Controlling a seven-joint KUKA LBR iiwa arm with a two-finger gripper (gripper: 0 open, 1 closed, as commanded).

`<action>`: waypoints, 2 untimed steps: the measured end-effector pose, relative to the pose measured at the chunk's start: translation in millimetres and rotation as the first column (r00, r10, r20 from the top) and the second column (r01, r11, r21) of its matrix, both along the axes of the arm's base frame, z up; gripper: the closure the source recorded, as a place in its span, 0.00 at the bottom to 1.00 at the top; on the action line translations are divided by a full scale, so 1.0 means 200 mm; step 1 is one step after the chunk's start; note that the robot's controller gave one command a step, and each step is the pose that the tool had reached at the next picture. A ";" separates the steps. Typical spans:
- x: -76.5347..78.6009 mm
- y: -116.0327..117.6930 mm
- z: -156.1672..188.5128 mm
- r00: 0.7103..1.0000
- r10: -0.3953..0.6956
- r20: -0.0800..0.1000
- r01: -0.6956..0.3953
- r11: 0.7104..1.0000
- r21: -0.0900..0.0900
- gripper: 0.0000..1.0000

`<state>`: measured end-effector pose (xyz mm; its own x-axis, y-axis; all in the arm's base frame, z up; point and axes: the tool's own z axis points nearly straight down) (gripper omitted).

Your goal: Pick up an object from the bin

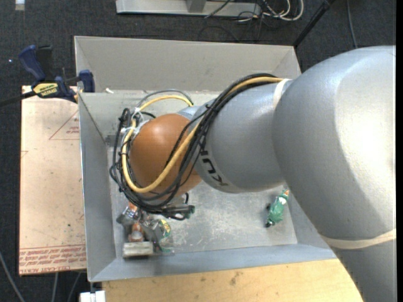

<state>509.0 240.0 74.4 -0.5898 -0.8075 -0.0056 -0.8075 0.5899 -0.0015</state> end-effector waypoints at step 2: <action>0.03 -0.02 0.26 1.000 0.012 -0.008 -0.012 1.000 -0.003 1.00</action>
Offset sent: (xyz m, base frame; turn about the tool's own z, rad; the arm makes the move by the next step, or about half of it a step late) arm 0.0167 -0.0077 0.1041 -0.0232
